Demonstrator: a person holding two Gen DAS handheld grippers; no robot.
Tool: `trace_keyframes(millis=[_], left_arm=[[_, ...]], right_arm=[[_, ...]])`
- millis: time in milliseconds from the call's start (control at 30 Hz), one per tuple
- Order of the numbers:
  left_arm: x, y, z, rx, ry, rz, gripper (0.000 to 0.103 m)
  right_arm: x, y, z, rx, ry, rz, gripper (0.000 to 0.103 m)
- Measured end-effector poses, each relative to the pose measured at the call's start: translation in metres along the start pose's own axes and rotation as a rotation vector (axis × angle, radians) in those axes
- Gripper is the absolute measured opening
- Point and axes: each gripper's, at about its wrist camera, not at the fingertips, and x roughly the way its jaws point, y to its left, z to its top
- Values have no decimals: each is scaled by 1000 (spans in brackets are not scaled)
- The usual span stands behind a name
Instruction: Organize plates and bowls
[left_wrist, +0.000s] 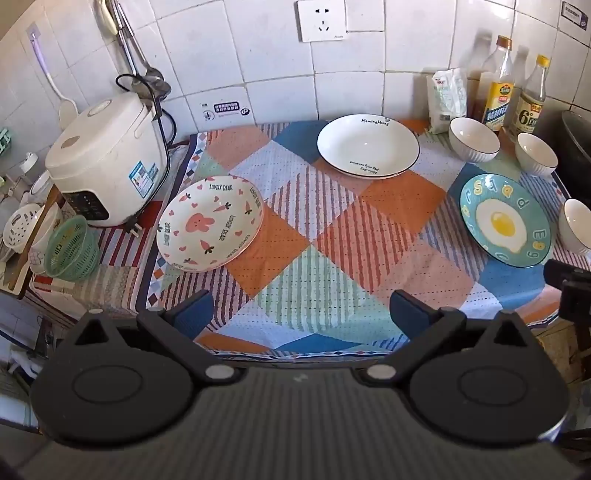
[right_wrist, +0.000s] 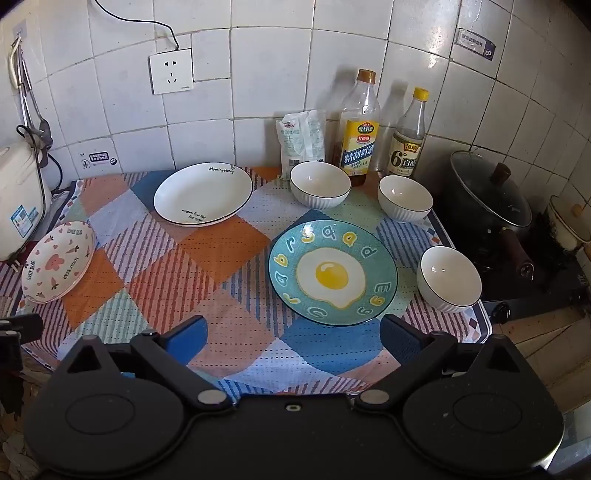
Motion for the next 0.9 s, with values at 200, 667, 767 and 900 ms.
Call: trace_keyframes(millis=[200,667,767,900], left_arm=[[3,10,-10,-25,-25,2,101],[10,3,-5,-23,10,-31,102],[12,5,-4,-22,14,-34,101],[13,4,-3,-23,4,-40,101]], right_arm=[[0,1,0,-7,0,-11,101],[4,-1,-2,-7,-8,-16,101],[5,-5,-1,18,-4,-8,101],[5,-10,-2,24,-9,-25,101]])
